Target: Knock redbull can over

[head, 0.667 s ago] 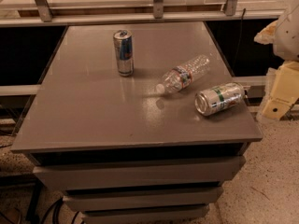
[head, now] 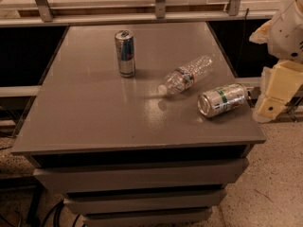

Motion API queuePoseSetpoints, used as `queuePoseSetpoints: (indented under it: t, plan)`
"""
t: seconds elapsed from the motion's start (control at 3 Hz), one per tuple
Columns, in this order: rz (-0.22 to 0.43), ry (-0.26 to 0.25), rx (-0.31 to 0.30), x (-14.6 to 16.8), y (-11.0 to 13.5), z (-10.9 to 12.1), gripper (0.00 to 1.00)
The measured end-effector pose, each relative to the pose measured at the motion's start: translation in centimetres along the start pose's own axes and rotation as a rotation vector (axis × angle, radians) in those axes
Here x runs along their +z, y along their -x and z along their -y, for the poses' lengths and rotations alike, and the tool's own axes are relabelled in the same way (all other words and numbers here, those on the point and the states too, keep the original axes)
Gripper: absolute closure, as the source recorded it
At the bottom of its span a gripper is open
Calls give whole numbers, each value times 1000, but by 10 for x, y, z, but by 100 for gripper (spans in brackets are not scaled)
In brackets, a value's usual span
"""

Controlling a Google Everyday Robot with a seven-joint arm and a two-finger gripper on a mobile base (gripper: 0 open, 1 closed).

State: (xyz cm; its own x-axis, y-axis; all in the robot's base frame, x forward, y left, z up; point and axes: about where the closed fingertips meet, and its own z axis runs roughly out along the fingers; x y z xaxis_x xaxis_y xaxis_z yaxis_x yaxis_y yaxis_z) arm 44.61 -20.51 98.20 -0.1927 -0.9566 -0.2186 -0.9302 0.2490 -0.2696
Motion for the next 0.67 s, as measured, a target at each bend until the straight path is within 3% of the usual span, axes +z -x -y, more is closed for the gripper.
queuePoseSetpoints:
  t: [0.67]
  plan:
    - [44, 17, -56, 22, 40, 17, 0]
